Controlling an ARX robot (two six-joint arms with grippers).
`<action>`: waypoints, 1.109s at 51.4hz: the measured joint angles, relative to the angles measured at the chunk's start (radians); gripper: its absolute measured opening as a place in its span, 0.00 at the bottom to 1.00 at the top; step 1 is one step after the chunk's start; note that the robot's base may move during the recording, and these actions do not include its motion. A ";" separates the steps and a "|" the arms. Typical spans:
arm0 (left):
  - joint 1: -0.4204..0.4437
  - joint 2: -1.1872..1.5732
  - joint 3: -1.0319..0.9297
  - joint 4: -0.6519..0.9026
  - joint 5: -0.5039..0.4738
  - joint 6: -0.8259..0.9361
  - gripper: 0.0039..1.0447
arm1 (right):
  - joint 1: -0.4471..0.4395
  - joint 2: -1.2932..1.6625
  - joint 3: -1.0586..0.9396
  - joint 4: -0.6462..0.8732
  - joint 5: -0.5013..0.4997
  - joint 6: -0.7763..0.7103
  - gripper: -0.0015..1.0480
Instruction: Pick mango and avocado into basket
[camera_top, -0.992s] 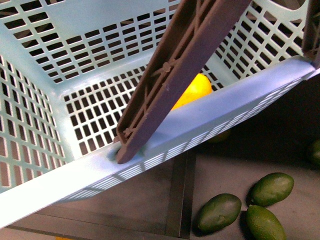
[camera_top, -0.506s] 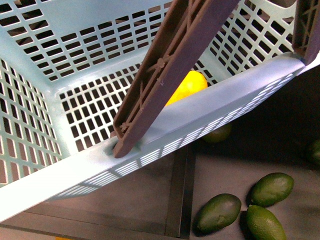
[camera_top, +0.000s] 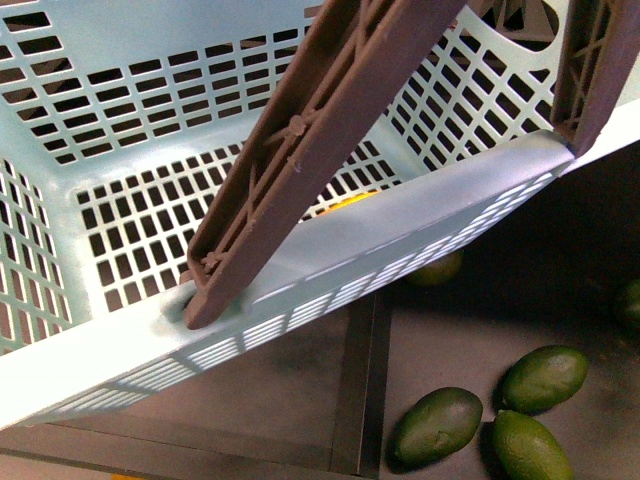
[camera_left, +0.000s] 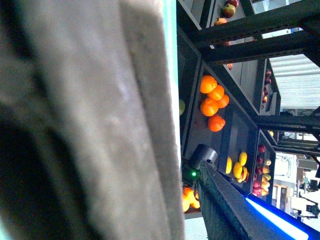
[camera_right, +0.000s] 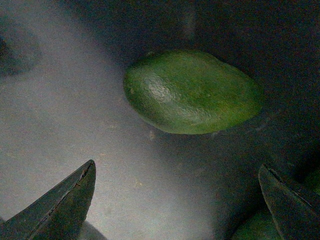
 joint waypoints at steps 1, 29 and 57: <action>0.000 0.000 0.000 0.000 0.000 0.000 0.27 | 0.002 0.009 0.008 -0.001 0.000 -0.018 0.92; 0.000 0.000 0.000 0.000 0.005 0.000 0.27 | 0.035 0.179 0.222 -0.056 0.016 -0.183 0.92; 0.000 0.000 0.000 0.000 0.005 0.000 0.27 | 0.089 0.273 0.338 -0.091 -0.011 -0.171 0.92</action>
